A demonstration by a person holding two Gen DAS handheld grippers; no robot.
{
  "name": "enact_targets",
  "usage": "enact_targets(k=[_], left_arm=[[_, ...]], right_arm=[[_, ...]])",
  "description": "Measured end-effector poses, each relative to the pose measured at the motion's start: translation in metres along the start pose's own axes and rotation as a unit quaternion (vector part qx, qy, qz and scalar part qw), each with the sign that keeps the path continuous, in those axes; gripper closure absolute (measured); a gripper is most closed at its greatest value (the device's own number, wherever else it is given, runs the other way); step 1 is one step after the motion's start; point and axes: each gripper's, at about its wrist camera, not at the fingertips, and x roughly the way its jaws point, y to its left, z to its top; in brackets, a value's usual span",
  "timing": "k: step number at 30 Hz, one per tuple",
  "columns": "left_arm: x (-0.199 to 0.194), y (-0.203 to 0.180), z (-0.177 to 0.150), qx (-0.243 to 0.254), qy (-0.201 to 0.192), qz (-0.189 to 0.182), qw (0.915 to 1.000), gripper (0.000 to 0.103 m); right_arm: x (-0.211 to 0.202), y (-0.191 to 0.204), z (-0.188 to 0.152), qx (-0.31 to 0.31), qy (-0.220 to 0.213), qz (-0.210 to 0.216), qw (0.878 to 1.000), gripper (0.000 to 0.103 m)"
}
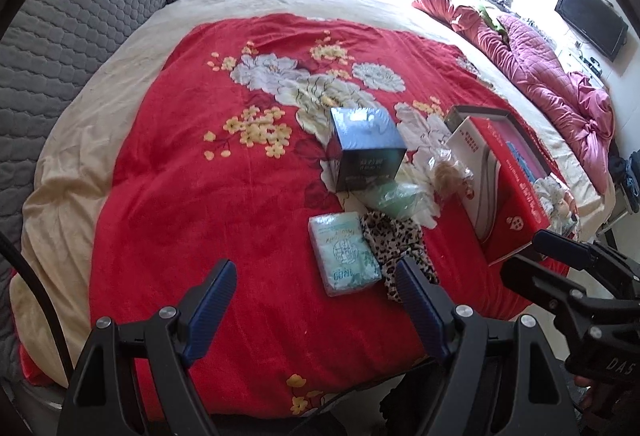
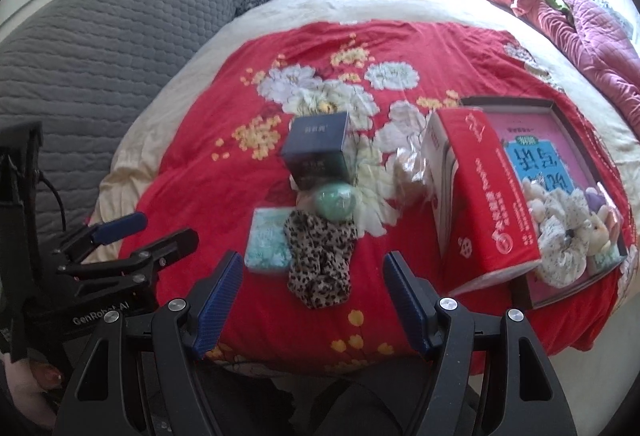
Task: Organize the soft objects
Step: 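Grasp the pale green tissue packet with the left tool while the right tool grasps the leopard scrunchie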
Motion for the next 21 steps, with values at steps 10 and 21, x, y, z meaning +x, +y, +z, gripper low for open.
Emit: enact_targets(k=[10, 21], left_arm=[[0.039, 0.0, -0.011, -0.003, 0.043, -0.007, 0.999, 0.022], [0.068, 0.012, -0.008, -0.025, 0.07, -0.019, 0.9971, 0.022]], right_arm=[[0.039, -0.007, -0.015, -0.008, 0.03, -0.019, 0.999, 0.029], [0.083, -0.004, -0.027, -0.026, 0.065, -0.023, 0.997, 0.029]])
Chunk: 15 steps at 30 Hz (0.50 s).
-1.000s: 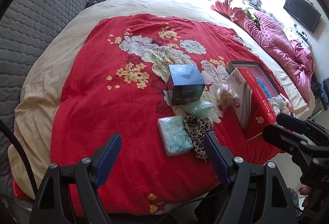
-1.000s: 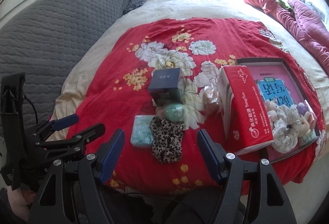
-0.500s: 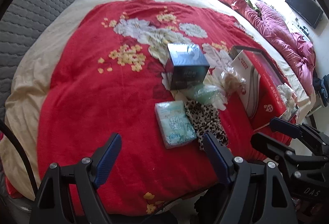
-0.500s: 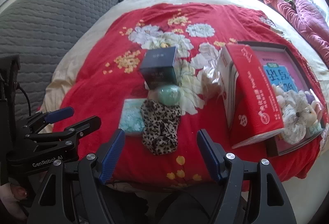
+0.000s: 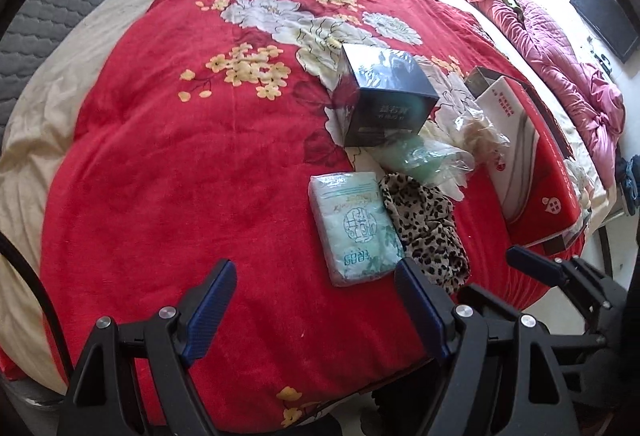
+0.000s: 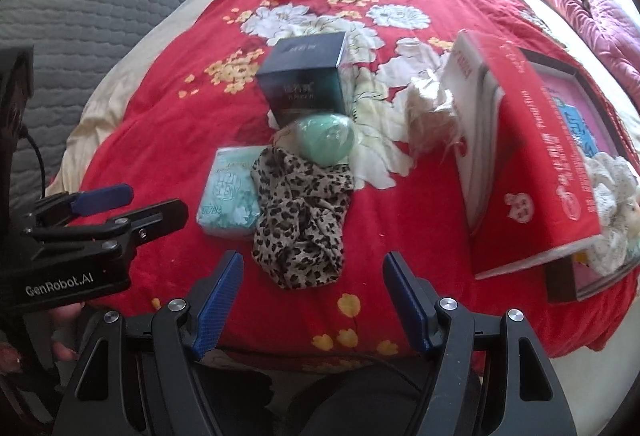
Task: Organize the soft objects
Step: 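Grasp the pale green tissue packet with the left tool while the right tool grasps the leopard scrunchie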
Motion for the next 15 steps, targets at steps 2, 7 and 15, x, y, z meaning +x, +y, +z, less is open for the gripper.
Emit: enact_targets(k=[2, 7, 15], left_arm=[[0.004, 0.001, 0.001, -0.002, 0.005, -0.002, 1.0, 0.022], [0.013, 0.001, 0.005, -0.002, 0.009, 0.0, 1.0, 0.022], [0.029, -0.004, 0.006, 0.003, 0.024, -0.003, 0.9997, 0.022]], right_arm=[[0.008, 0.0, 0.002, -0.002, 0.005, 0.001, 1.0, 0.029], [0.028, 0.0, 0.005, -0.005, 0.019, -0.005, 1.0, 0.029], [0.053, -0.006, 0.011, -0.004, 0.025, -0.025, 0.999, 0.029]])
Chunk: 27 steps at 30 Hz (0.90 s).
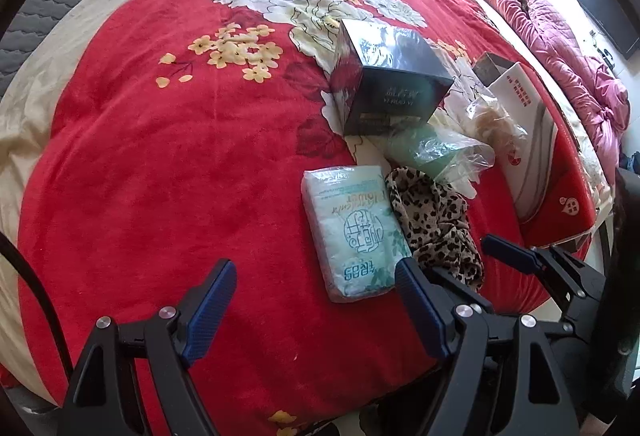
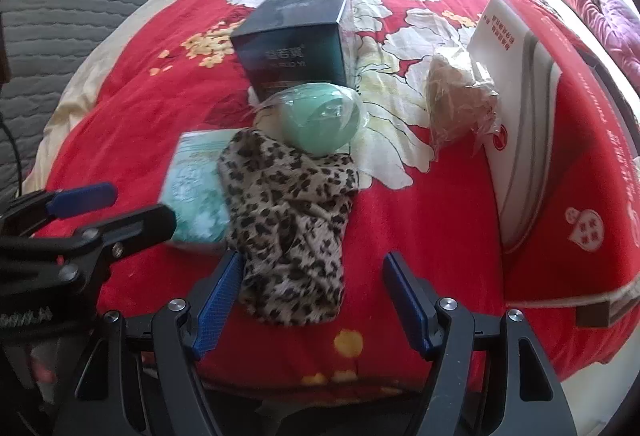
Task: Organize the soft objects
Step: 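Grasp the pale green tissue packet with the left tool while the right tool grasps the leopard scrunchie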
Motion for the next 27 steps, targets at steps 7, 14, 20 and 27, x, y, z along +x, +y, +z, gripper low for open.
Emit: enact_targets(k=[7, 14, 20, 27], left_arm=[[0.009, -0.006, 0.009, 0.005, 0.003, -0.006, 1.0, 0.022], [0.026, -0.022, 0.016, 0.019, 0.015, -0.001, 0.9997, 0.022], [0.041, -0.033, 0.019, 0.039, 0.028, 0.028, 0.9985, 0.019], [0.054, -0.026, 0.02, 0.01, 0.035, 0.019, 0.9992, 0.019]], right_arm=[[0.002, -0.018, 0.006, 0.027, -0.02, -0.034, 0.999, 0.056], [-0.006, -0.046, 0.005, 0.067, -0.03, -0.002, 0.997, 0.085], [-0.015, -0.054, 0.001, 0.081, -0.036, 0.016, 0.996, 0.088], [-0.027, -0.061, -0.003, 0.09, -0.046, 0.028, 0.995, 0.088]])
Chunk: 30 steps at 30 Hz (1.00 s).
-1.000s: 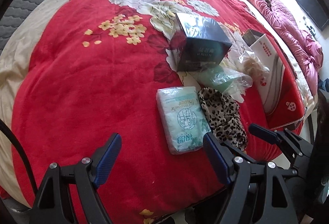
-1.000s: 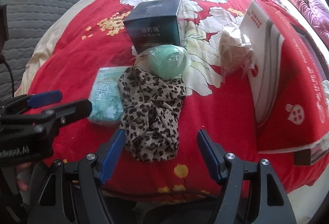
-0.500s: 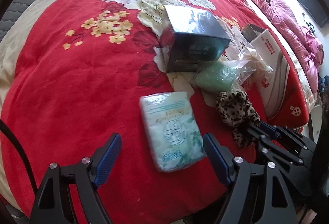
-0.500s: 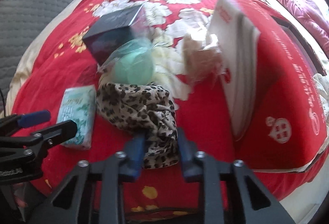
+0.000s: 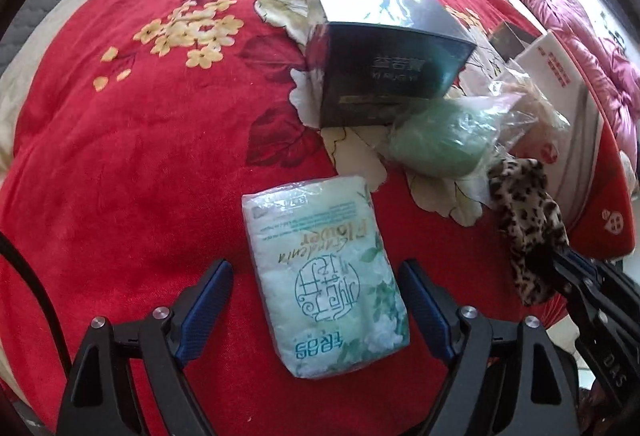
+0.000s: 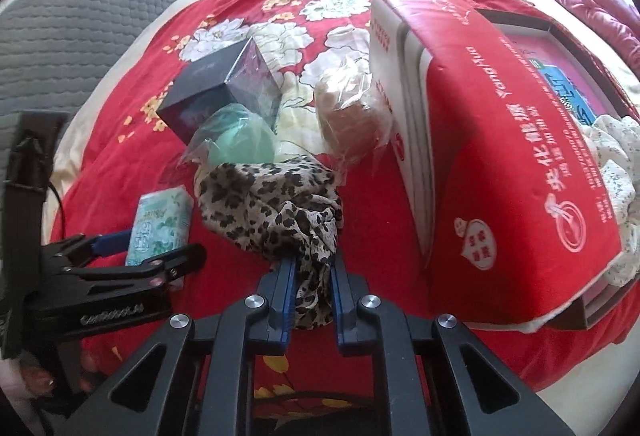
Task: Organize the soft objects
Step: 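Grasp the pale green tissue packet with the left tool while the right tool grasps the leopard scrunchie, then lift and carry the tissue packet and leopard scrunchie over the pink tray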
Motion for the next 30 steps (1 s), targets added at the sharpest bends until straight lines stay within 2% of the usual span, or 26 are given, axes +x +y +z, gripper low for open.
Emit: enact_targets(k=[1, 3, 5, 7, 10, 14, 24, 30], left_arm=[[-0.001, 0.0, 0.0, -0.001, -0.001, -0.001, 1.0, 0.019], [-0.003, 0.001, -0.001, -0.003, -0.009, 0.006, 0.9999, 0.029], [-0.006, 0.004, -0.002, -0.007, -0.017, 0.009, 0.9998, 0.052], [-0.008, 0.01, -0.002, -0.017, -0.021, 0.0, 0.9996, 0.055], [-0.011, 0.016, -0.004, -0.032, -0.026, -0.014, 0.9991, 0.059], [-0.025, 0.017, -0.007, -0.039, -0.04, -0.027, 0.9981, 0.059], [-0.081, -0.005, -0.02, -0.001, -0.089, -0.004, 0.9961, 0.059], [-0.106, -0.011, -0.022, 0.008, -0.11, 0.001, 0.9939, 0.059]], right_arm=[[-0.002, 0.0, -0.001, 0.001, 0.0, 0.002, 1.0, 0.088], [-0.004, 0.0, -0.001, -0.001, -0.002, 0.003, 1.0, 0.088], [-0.006, 0.001, 0.0, -0.001, -0.003, 0.006, 1.0, 0.088], [-0.008, 0.003, 0.0, -0.003, -0.007, 0.007, 1.0, 0.088], [-0.012, 0.005, -0.001, -0.005, -0.01, 0.008, 1.0, 0.088], [-0.019, 0.005, -0.001, -0.008, -0.018, 0.012, 1.0, 0.088], [-0.051, 0.014, 0.0, -0.018, -0.049, 0.023, 0.998, 0.088], [-0.074, 0.021, 0.003, -0.013, -0.061, 0.048, 0.997, 0.088]])
